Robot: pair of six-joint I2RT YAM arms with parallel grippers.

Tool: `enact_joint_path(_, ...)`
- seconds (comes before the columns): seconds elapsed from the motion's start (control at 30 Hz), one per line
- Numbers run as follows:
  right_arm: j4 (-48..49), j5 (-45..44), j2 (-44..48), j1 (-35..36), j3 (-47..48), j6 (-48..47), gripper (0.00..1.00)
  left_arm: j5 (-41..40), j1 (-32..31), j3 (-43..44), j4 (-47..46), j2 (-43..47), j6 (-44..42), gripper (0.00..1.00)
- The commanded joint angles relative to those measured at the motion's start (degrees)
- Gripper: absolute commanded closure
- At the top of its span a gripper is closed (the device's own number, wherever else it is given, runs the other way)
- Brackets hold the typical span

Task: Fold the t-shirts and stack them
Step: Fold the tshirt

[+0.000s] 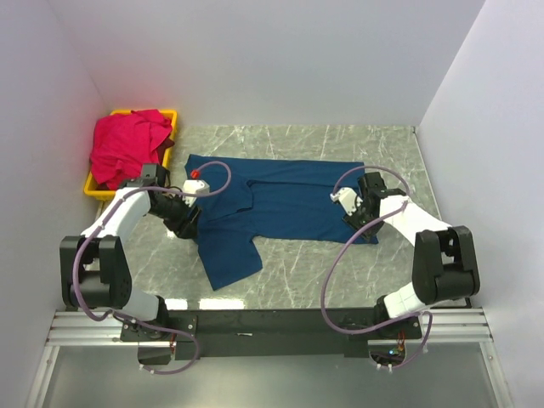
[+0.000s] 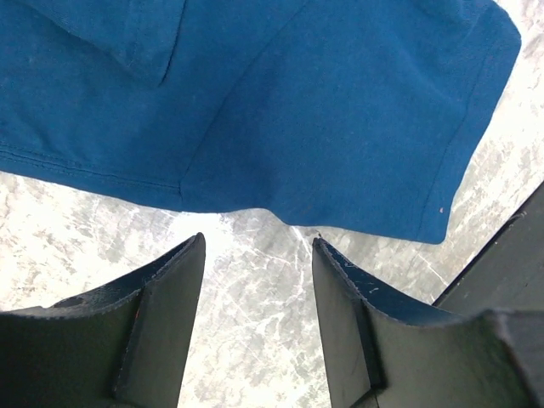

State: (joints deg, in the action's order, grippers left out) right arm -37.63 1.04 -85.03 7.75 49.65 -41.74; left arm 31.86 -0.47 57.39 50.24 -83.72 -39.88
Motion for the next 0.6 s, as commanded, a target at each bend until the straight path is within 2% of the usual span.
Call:
enact_joint_path(0.0,1.86,-0.86,-1.54,-0.01,0.01,-0.80,0.55,0.31,-0.23,-0.17,-1.20,0.76,-1.61,0.41)
enact_joint_path(0.57,1.85,-0.69,-2.41,-1.68,-2.98,-3.61,0.55,-1.62,-4.10,-2.54,-3.57,0.84,0.76,0.40)
